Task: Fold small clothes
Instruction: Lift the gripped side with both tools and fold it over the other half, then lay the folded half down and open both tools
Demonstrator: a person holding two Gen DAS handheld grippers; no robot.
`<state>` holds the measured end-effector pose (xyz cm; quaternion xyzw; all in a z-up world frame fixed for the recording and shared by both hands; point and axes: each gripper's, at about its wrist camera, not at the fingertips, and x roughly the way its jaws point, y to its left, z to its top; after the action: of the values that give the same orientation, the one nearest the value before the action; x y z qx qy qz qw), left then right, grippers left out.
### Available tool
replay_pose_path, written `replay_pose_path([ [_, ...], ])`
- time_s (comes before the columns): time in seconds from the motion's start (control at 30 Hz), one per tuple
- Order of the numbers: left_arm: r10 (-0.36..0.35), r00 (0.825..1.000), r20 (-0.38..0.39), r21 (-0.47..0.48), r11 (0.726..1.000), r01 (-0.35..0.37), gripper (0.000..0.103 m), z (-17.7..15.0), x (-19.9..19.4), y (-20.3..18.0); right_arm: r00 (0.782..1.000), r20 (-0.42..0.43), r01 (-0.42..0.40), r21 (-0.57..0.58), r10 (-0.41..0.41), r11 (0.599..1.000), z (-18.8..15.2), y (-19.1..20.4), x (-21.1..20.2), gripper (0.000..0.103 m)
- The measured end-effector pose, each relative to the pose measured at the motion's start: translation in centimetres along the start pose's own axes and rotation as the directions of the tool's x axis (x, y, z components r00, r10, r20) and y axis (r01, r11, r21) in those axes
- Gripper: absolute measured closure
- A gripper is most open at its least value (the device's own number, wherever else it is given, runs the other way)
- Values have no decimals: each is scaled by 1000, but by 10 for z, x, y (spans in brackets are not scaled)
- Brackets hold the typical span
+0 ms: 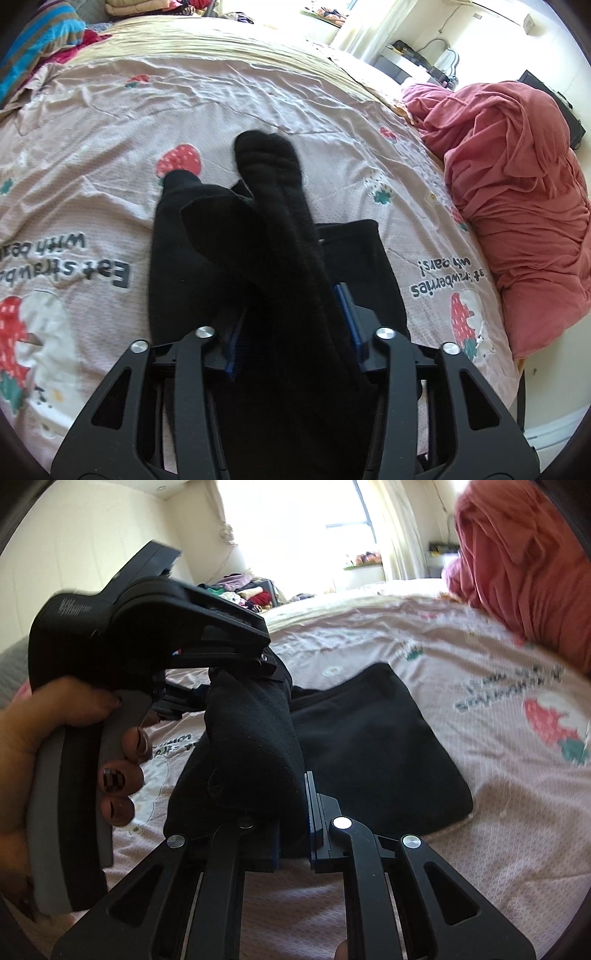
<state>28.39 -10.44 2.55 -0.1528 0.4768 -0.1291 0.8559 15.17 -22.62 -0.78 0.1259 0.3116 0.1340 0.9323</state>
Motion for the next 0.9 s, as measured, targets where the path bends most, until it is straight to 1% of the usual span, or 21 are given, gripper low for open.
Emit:
replay_pose_path([
  [0.07,-33,999,-9,-28,999,32,46,-4,6,3,999,-18,-29,56,30,998,-1,-11,1,94],
  [0.1,-70,998,-5,-42,997,70,45,-6,7,5,999,-28,-44,85,46,995,-3,-17,1,94],
  [0.2,-138,990,17,-35,990,138,39,-11,2,8,997,-48,-59,137,66,989,-7,-28,3,94],
  [0.27,-179,983,35,-46,983,180,37,-13,-6,15,994,-64,-73,183,86,980,-10,-37,5,93],
  [0.37,-184,980,75,-50,981,188,36,-17,-23,28,991,-86,-82,239,105,967,-13,-46,7,90],
  [0.47,-144,984,108,-45,988,150,36,-22,-36,42,987,-109,-82,273,116,959,-14,-51,7,88],
  [0.5,-130,985,112,-41,990,135,36,-24,-37,46,985,-121,-81,282,119,956,-14,-52,7,84],
  [0.53,-110,987,115,-36,993,115,36,-28,-39,50,982,-128,-95,301,139,949,-13,-55,7,79],
  [0.57,-102,988,115,-34,994,107,36,-30,-39,53,978,-134,-110,314,159,943,-12,-56,6,77],
  [0.6,-94,989,110,-30,995,98,36,-35,-38,58,972,-148,-129,321,185,938,-9,-57,7,71],
  [0.63,-93,990,103,-24,995,96,36,-38,-36,60,967,-157,-142,324,201,935,-7,-57,7,60],
  [0.67,-88,991,96,-17,996,90,36,-41,-32,61,961,-165,-157,336,222,929,-2,-59,8,53],
  [0.7,-81,993,87,-8,997,82,36,-45,-29,62,958,-166,-165,348,234,923,1,-61,7,42],
  [0.73,-81,994,79,1,997,82,36,-48,-26,63,953,-167,-176,372,252,911,7,-65,8,39],
  [0.8,-84,994,68,7,996,84,36,-52,-21,64,947,-161,-188,420,277,888,17,-73,10,37],
  [0.83,-89,994,67,6,996,89,36,-54,-22,66,938,-164,-205,452,307,868,25,-79,15,36],
  [0.9,-98,993,64,10,995,98,36,-55,-22,64,923,-182,-213,490,338,845,33,-89,26,36],
])
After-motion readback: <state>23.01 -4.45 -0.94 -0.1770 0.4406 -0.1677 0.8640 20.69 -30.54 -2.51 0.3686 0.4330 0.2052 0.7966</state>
